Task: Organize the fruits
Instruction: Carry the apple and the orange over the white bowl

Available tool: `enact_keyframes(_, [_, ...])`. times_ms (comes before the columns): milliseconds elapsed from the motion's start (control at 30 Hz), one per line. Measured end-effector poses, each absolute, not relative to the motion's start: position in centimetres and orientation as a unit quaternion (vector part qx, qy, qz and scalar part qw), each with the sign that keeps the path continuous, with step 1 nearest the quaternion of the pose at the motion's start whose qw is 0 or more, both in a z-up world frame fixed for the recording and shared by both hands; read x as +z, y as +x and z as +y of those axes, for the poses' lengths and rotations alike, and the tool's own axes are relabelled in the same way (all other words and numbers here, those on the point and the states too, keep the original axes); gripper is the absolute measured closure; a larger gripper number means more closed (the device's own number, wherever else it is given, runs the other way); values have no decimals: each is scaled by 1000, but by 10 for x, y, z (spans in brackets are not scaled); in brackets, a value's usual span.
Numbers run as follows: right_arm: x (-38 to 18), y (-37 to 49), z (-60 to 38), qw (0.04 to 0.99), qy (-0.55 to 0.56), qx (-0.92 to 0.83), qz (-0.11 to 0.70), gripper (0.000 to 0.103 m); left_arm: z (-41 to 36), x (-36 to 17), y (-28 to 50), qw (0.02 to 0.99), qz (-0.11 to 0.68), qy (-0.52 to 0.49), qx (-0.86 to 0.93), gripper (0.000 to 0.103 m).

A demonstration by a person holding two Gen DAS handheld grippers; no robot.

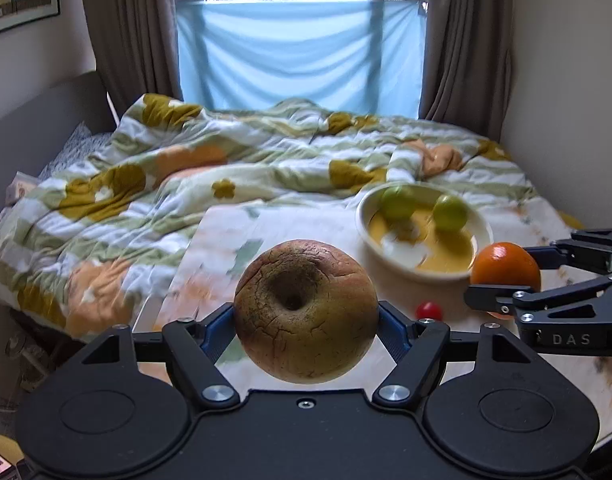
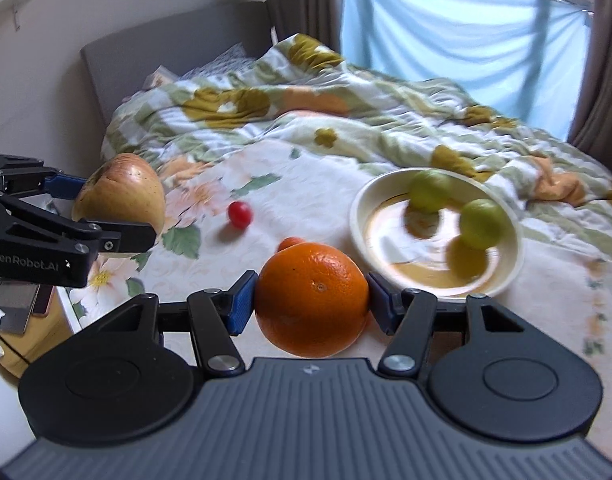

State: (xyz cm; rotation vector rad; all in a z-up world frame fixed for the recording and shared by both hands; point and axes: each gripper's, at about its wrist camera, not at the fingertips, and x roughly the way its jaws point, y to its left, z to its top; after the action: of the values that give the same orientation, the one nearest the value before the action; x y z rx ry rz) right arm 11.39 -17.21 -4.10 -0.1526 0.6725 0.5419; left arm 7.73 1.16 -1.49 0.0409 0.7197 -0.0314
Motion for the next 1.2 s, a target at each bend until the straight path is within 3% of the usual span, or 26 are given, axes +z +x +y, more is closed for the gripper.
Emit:
enact_keyframes(567, [-7,151,-237,932,-53,184,309,29,-41,-2,171,940,330,33,-84,25])
enact_keyframes(1200, [-40,222,-250,926,-18,112,360,29,-67,-77,273,900,404,76,-145,25])
